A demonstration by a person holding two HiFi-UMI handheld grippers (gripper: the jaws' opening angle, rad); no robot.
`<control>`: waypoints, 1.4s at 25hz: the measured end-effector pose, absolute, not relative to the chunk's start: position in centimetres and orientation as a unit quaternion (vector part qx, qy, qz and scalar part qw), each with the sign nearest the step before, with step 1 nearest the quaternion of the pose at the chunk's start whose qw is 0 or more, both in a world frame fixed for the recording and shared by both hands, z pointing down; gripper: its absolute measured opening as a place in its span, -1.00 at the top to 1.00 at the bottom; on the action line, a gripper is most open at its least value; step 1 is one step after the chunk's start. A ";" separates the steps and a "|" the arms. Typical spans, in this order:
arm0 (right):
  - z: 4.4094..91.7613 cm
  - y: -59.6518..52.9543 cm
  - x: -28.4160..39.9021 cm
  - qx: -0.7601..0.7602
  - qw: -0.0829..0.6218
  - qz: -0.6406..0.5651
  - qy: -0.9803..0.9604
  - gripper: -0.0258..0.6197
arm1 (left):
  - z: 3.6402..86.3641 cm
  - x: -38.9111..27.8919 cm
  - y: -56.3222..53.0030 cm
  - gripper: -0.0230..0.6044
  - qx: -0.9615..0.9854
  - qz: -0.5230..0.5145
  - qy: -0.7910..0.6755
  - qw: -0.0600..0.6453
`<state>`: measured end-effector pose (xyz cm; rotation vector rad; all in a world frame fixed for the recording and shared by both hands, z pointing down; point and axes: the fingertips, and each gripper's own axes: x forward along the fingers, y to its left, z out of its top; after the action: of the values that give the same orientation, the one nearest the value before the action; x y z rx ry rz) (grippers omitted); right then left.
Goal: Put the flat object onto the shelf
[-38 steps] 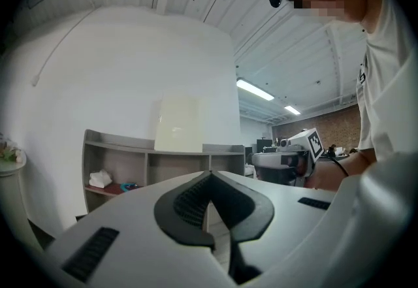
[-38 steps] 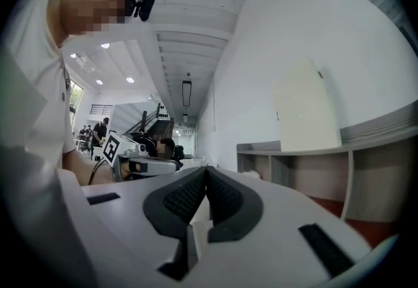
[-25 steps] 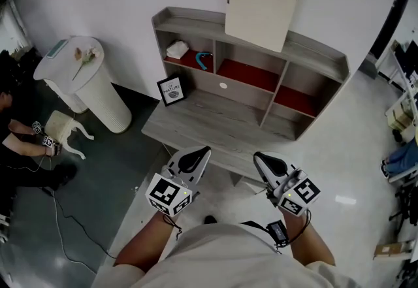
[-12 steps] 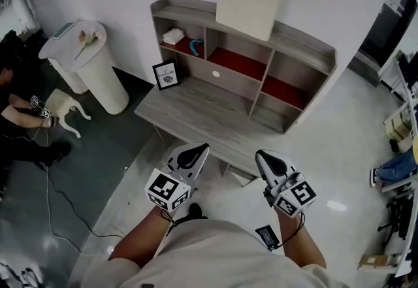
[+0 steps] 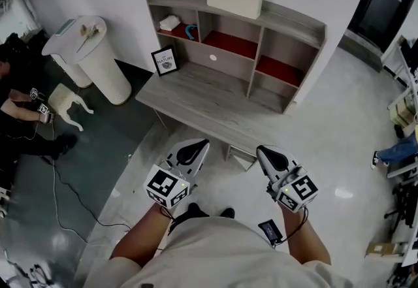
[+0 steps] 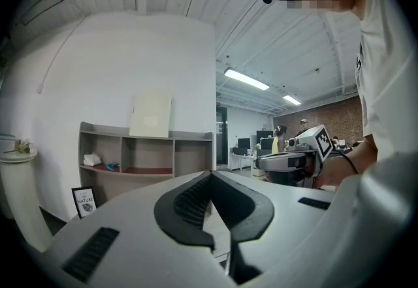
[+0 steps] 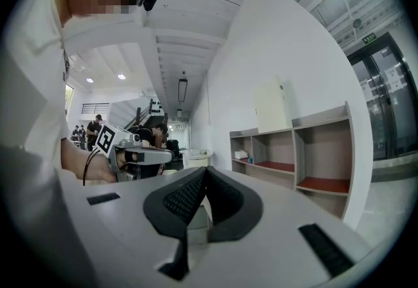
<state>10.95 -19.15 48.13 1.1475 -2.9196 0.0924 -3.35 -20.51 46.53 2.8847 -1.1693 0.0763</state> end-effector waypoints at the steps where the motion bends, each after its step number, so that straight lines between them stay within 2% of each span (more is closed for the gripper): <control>1: 48.3 -18.7 11.0 0.366 0.001 0.030 -0.930 0.86 | 46.6 -3.3 -20.0 0.88 0.927 0.026 -0.373 0.013; 9: 48.2 -14.7 8.3 0.373 0.006 0.033 -0.927 0.86 | 46.3 -6.9 -16.1 0.88 0.932 0.033 -0.361 0.007; 22: 48.5 -5.7 -3.3 0.376 0.018 -0.004 -0.927 0.86 | 47.1 -18.0 -7.9 0.88 0.937 0.031 -0.347 0.019; 35: 48.7 -0.1 -9.7 0.378 0.021 -0.040 -0.925 0.86 | 47.5 -21.8 -2.7 0.88 0.947 0.019 -0.322 0.000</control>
<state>-9.70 -0.11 48.70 1.1709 -2.8675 -0.1225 -21.77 -2.73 47.54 2.9747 -1.0118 0.0594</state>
